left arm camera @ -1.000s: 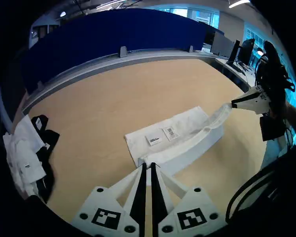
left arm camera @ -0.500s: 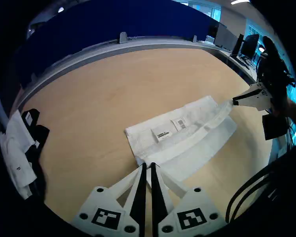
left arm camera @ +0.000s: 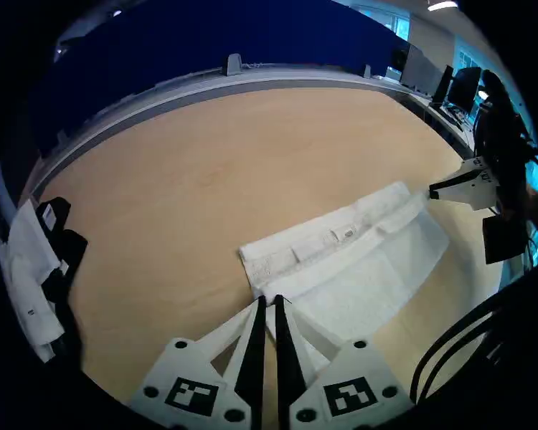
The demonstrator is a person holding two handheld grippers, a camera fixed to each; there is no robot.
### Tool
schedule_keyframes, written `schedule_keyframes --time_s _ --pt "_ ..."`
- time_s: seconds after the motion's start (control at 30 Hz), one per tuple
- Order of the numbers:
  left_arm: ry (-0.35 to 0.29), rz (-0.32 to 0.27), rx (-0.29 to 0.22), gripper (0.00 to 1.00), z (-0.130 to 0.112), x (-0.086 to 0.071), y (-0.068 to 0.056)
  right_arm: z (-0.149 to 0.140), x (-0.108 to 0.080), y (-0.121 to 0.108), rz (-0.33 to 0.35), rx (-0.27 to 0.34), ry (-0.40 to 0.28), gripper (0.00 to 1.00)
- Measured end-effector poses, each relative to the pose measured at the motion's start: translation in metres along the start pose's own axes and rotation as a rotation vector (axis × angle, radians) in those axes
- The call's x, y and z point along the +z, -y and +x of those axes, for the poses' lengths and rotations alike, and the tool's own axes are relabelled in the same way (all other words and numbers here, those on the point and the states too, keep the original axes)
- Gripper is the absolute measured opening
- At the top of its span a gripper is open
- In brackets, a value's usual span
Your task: Fold towel
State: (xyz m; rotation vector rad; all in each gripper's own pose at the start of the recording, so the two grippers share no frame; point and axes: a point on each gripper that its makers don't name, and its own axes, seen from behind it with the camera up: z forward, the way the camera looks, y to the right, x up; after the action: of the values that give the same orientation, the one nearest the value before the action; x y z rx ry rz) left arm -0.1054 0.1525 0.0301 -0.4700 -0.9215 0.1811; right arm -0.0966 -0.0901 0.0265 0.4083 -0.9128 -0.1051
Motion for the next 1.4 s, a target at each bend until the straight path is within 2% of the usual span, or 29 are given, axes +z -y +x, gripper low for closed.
schedule_keyframes --time_s 0.2,0.4,0.47,0.6,0.67,0.73,0.8,0.93,1.4 --pt "0.0 0.021 0.011 0.12 0.002 0.005 0.004 0.006 0.006 -0.002 -0.016 0.023 -0.008 0.14" --pt "-0.013 0.048 0.008 0.25 0.006 0.005 0.014 0.01 0.009 -0.008 -0.036 0.031 -0.015 0.22" --pt "-0.018 0.056 0.002 0.33 0.008 0.004 0.018 0.013 0.008 -0.01 -0.042 0.032 -0.021 0.27" --pt "-0.031 0.077 -0.009 0.49 0.013 0.0 0.026 0.017 0.006 -0.016 -0.064 0.034 -0.031 0.45" --pt "-0.035 0.083 -0.013 0.73 0.014 -0.002 0.029 0.018 0.006 -0.019 -0.075 0.037 -0.032 0.53" --pt "-0.038 0.083 -0.021 0.85 0.015 -0.005 0.03 0.018 0.004 -0.021 -0.081 0.045 -0.033 0.68" --pt "-0.042 0.082 -0.029 0.92 0.016 -0.007 0.032 0.018 0.002 -0.021 -0.082 0.052 -0.035 0.78" --pt "-0.05 0.082 -0.043 0.92 0.017 -0.011 0.033 0.016 -0.002 -0.018 -0.072 0.054 -0.036 0.85" --pt "-0.06 0.094 -0.042 0.92 0.009 -0.029 0.033 -0.003 -0.023 -0.004 -0.058 0.036 -0.029 0.85"
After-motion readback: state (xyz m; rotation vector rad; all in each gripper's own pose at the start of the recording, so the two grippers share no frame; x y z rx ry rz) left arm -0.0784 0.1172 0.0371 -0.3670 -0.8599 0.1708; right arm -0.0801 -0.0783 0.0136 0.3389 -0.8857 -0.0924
